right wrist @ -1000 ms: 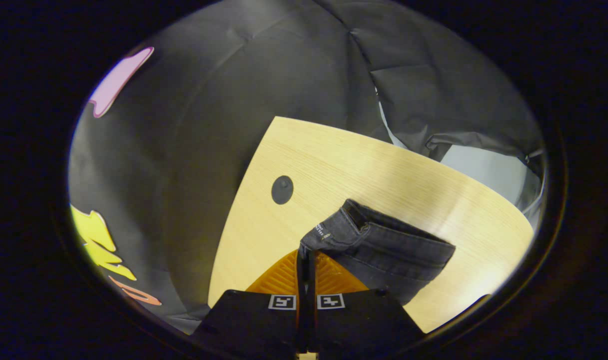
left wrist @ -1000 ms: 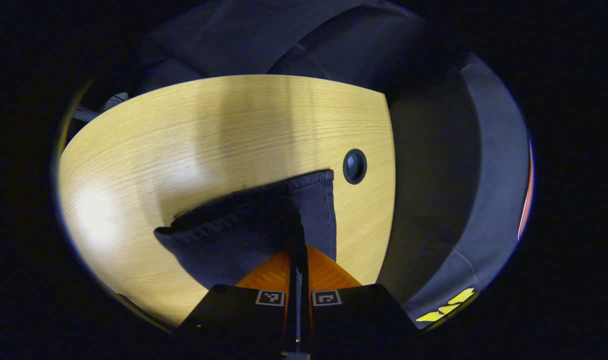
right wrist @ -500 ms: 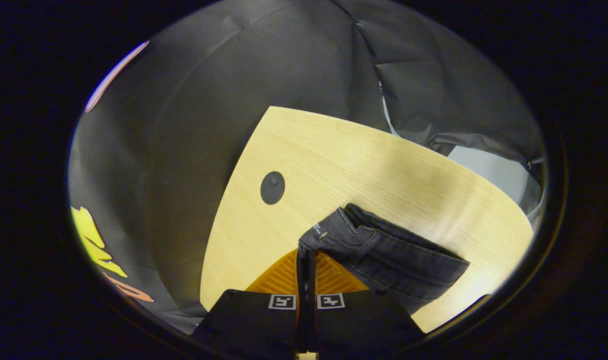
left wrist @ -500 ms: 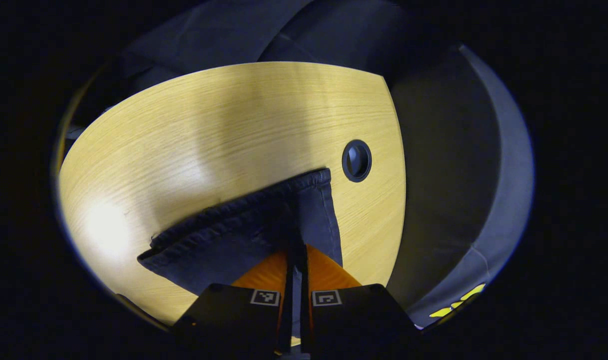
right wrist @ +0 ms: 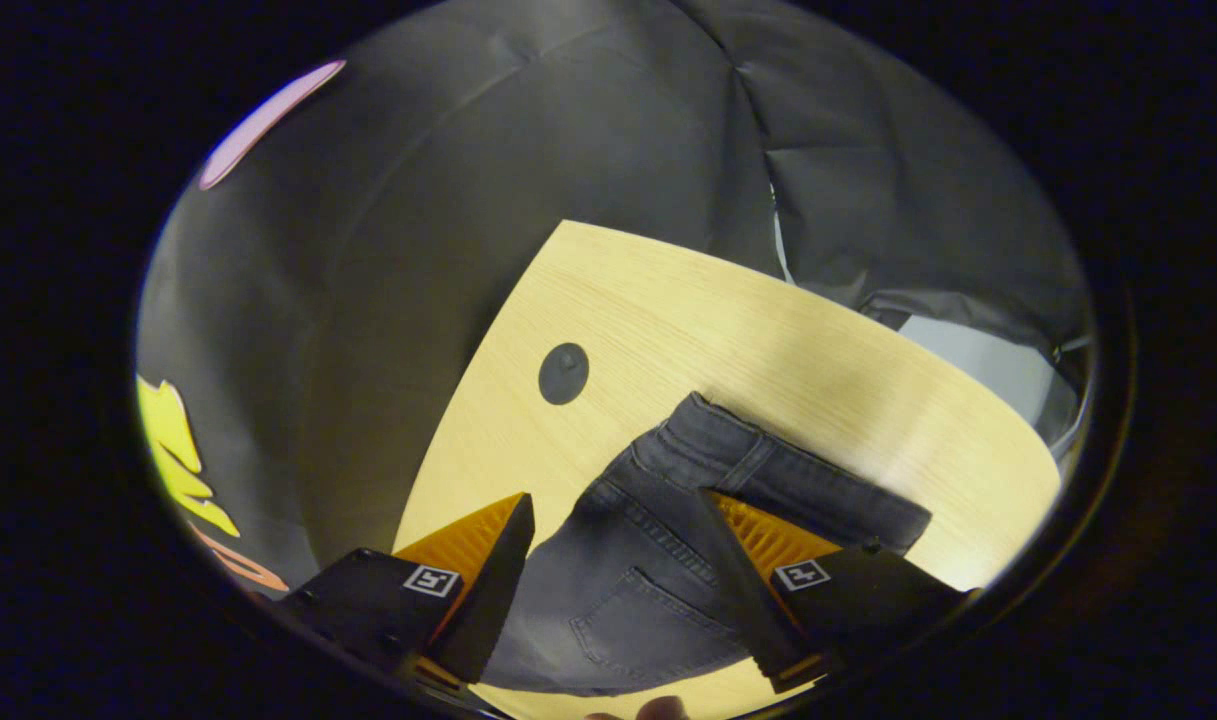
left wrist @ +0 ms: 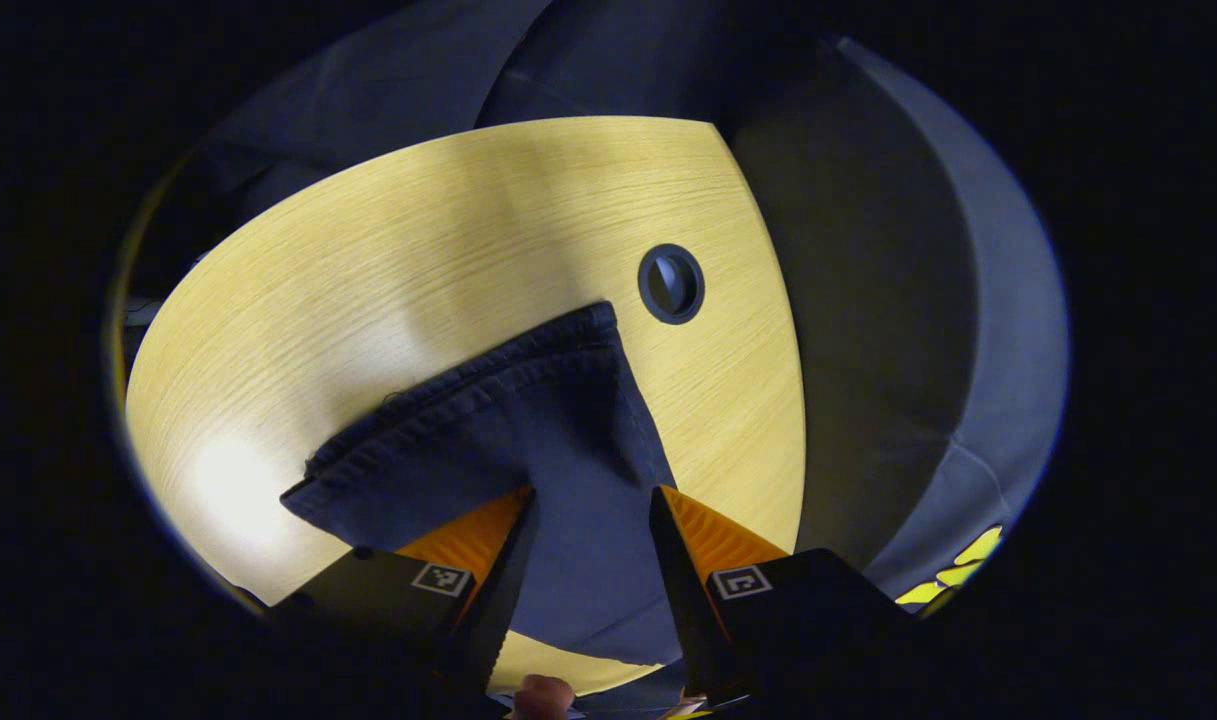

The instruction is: Grasp the waist and the cuffs of the jeans and fold them to make the two legs overlap; first hold the waist and fold one-third of the jeans toward the cuffs, then hold the cuffs and fold the remaining one-third in the same direction to finish folding.

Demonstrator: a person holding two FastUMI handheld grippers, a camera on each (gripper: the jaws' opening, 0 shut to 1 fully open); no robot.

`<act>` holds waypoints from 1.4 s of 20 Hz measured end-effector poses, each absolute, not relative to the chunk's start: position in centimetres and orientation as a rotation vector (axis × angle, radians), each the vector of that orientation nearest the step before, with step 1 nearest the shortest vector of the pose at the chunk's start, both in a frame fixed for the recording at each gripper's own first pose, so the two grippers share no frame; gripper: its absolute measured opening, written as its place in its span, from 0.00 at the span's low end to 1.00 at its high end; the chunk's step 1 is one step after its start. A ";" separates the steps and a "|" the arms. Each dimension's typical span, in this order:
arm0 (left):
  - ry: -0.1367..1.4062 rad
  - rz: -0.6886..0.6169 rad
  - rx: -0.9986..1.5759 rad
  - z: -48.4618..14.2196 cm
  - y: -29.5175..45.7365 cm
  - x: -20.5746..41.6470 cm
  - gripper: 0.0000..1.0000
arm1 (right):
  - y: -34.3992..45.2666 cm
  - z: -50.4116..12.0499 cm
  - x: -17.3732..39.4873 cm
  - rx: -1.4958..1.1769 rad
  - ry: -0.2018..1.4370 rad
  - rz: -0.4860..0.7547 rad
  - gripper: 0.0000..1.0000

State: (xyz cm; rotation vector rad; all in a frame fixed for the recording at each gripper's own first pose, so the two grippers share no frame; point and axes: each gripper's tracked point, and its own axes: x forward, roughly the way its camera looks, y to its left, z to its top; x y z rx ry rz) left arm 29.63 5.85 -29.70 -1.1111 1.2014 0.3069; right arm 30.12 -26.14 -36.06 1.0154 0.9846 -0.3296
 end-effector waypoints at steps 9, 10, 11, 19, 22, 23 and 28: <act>0.736 -0.126 -0.551 -6.3 0.2 26.7 0.73 | -20.6 -20.4 21.3 0.682 0.700 -0.150 0.98; 0.682 -0.163 -0.470 -4.2 -0.2 25.6 0.73 | -19.5 -18.4 19.6 0.624 0.663 -0.129 0.98; 0.637 -0.194 -0.408 -2.5 -0.6 24.3 0.72 | -18.4 -16.6 17.7 0.568 0.623 -0.106 0.98; 0.544 -0.343 -0.188 -2.4 -5.6 9.7 0.97 | -12.0 -8.8 2.4 0.218 0.425 -0.030 0.98; 0.479 -0.333 -0.150 -3.3 -6.5 6.9 0.97 | -12.0 -8.8 -0.9 0.159 0.346 -0.064 0.98; 0.448 -0.322 -0.163 -3.3 -6.8 6.3 0.98 | -11.3 -9.3 -0.9 0.153 0.335 -0.081 0.98; 0.328 -0.260 -0.187 -2.0 -7.3 5.6 0.97 | -10.6 -12.7 0.1 0.185 0.384 -0.113 0.98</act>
